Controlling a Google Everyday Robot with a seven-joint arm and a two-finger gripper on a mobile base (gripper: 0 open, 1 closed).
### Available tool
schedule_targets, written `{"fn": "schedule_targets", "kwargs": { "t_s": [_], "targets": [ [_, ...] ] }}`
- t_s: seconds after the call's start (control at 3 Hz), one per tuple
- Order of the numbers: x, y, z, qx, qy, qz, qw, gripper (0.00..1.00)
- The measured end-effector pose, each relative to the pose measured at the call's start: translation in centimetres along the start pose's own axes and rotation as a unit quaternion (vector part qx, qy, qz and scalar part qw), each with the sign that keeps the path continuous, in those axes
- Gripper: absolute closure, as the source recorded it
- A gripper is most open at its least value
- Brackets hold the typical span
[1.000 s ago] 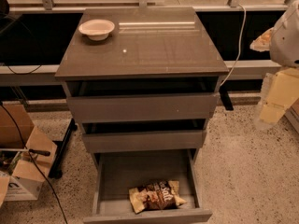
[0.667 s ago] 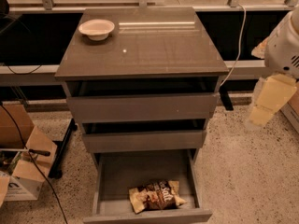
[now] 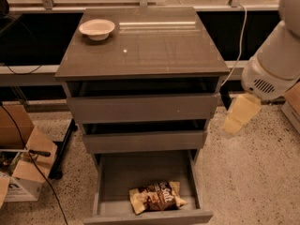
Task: Pick brown chip bag from bottom drawer and place on counter
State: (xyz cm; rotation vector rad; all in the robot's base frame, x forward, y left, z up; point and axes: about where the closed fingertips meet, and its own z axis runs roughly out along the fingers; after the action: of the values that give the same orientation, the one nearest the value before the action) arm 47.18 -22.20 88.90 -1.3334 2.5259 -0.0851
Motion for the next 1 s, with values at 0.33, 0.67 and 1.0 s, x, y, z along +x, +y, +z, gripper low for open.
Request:
{"fn": "schedule_targets", "kwargs": {
  "t_s": [0.33, 0.67, 1.0],
  "targets": [
    [1.1, 0.3, 5.1, -0.027, 0.013, 0.054, 0.9981, 0.00],
    [1.9, 0.7, 10.7, -0.071, 0.002, 0.113, 0.9911, 0.00],
    [1.7, 0.8, 11.3, -0.074, 0.000, 0.113, 0.9908, 0.00]
  ]
}}
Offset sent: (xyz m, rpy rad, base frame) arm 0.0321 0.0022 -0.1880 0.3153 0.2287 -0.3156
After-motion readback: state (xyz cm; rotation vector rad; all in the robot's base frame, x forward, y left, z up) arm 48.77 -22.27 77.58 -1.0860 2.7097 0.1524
